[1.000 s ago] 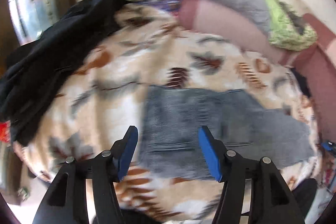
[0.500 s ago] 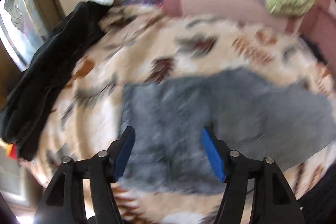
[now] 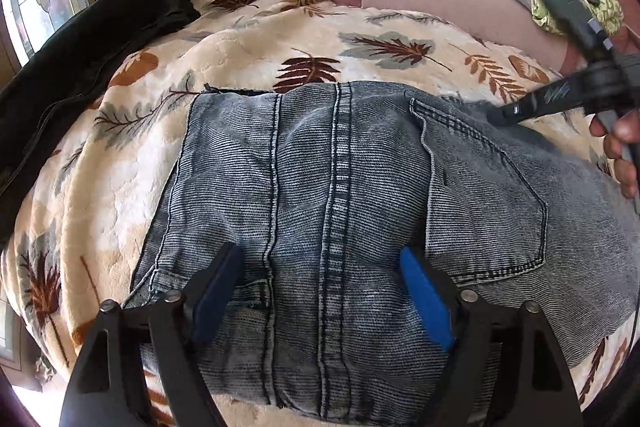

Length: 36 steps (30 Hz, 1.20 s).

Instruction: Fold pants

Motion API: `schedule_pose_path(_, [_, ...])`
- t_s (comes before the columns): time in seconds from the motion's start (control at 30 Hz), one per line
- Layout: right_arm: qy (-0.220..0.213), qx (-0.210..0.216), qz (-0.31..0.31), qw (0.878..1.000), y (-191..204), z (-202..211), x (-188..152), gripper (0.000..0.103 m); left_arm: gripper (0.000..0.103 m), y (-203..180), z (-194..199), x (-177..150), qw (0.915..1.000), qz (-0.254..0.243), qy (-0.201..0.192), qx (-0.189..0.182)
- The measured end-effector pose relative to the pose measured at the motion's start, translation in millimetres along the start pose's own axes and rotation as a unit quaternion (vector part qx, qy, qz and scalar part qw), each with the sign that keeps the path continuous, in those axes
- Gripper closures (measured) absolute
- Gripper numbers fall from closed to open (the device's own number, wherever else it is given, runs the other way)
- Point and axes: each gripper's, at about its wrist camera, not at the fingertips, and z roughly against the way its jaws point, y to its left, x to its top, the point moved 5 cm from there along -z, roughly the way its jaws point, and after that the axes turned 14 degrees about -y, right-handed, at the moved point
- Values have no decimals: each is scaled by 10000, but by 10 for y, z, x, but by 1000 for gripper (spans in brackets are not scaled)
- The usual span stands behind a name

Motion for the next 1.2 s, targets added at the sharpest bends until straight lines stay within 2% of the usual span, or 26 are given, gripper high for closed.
schedule_pose_path(0.07, [-228, -405, 331, 9984, 44, 27, 86, 101, 19, 37, 12, -43, 10000, -20, -53, -22])
schedule_pose_path(0.17, [-484, -693, 123, 9963, -44, -11, 147, 101, 18, 46, 43, -54, 9999, -77, -144, 49])
schedule_pose_path(0.23, [-266, -643, 99, 9975, -17, -160, 35, 100, 16, 17, 26, -60, 9997, -113, -169, 96])
schedule_pose_path(0.27, [-432, -684, 123, 9966, -10, -126, 42, 100, 16, 10, 18, -58, 9997, -137, -169, 103])
schedule_pose_path(0.37, [-1026, -614, -557, 9913, -129, 317, 31, 86, 16, 24, 30, -39, 9999, -93, -138, 42])
schedule_pose_path(0.43, [-1452, -501, -1051, 9825, -209, 763, -83, 70, 16, 38, 46, -26, 10000, -22, -75, 22])
schedule_pose_path(0.5, [-1638, -302, -1392, 9762, -285, 1166, -347, 46, 16, 39, 96, 14, 10000, 51, -45, 27])
schedule_pose_path(0.53, [-1702, -238, -1569, 9725, -336, 1320, -500, 43, 16, 34, 143, 43, 9999, 94, -46, 18])
schedule_pose_path(0.67, [-1755, 179, -2550, 9507, -661, 1779, -1253, 42, 16, -34, 392, 162, 9993, 219, -272, -137])
schedule_pose_path(0.73, [-1623, 227, -2893, 9431, -884, 1762, -1629, 42, 16, -139, 462, 162, 9988, 155, -368, -286])
schedule_pose_path(0.77, [-1369, 55, -3192, 9377, -1095, 1649, -1892, 42, 16, -191, 431, 129, 9991, 41, -304, -281])
schedule_pose_path(0.8, [-930, -114, -3499, 9321, -1288, 1415, -2094, 39, 16, -257, 299, 30, 9997, -169, -14, -180])
schedule_pose_path(0.83, [-813, 15, -3825, 9204, -1399, 1302, -2209, 43, 16, -284, 160, -72, 9989, -339, 329, -49])
schedule_pose_path(0.87, [-1094, 263, -4139, 9034, -1493, 1354, -2261, 52, 14, -311, 62, -147, 9973, -524, 499, 84])
schedule_pose_path(0.9, [-1289, 465, -4273, 8937, -1527, 1477, -2243, 51, 14, -338, 83, -129, 9973, -640, 317, 154])
schedule_pose_path(0.97, [-1731, 383, -4032, 8978, -1567, 1750, -2130, 48, 14, -383, 177, -46, 9965, -748, 323, 195])
schedule_pose_path(1.0, [-1978, 370, -3941, 8968, -1618, 1888, -2061, 41, 14, -400, 240, 16, 9969, -729, 229, 175])
schedule_pose_path(1.03, [-2170, 374, -3972, 8909, -1710, 1980, -2019, 38, 14, -430, 323, 93, 9973, -720, 55, 160])
schedule_pose_path(1.1, [-2188, 64, -4225, 8795, -1989, 1982, -2045, 31, 14, -512, 418, 169, 9974, -719, -104, 0])
schedule_pose_path(1.17, [-1710, -375, -4444, 8785, -2286, 1719, -2232, 26, 14, -629, 413, 150, 9975, -639, -79, -291])
schedule_pose_path(1.2, [-1538, -271, -4632, 8724, -2397, 1553, -2350, 31, 14, -695, 349, 85, 9968, -673, 72, -436])
